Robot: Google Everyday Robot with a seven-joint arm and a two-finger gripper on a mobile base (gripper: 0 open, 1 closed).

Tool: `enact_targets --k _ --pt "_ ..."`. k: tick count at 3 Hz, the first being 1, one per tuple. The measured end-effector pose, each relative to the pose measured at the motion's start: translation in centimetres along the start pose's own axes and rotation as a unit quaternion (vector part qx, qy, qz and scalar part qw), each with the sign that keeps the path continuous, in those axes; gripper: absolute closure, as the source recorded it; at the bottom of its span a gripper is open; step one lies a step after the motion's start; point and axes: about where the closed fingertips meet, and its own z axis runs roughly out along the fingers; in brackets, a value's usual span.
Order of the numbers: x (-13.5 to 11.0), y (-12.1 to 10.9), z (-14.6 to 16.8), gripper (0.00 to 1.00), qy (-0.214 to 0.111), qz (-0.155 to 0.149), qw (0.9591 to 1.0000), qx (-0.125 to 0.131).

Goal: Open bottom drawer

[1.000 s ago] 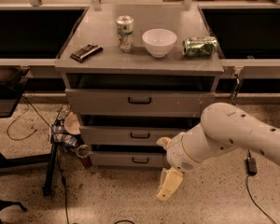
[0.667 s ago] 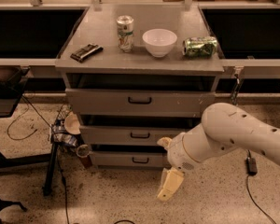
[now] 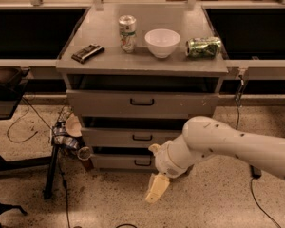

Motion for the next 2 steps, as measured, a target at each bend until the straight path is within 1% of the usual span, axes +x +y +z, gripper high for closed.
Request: enact_targets --k 1,2 --pt "2.0 -2.0 4.5 0.00 0.001 0.037 0.9992 0.014" --pt "4.5 -3.3 8.9 0.00 -0.002 0.087 0.9958 0.030"
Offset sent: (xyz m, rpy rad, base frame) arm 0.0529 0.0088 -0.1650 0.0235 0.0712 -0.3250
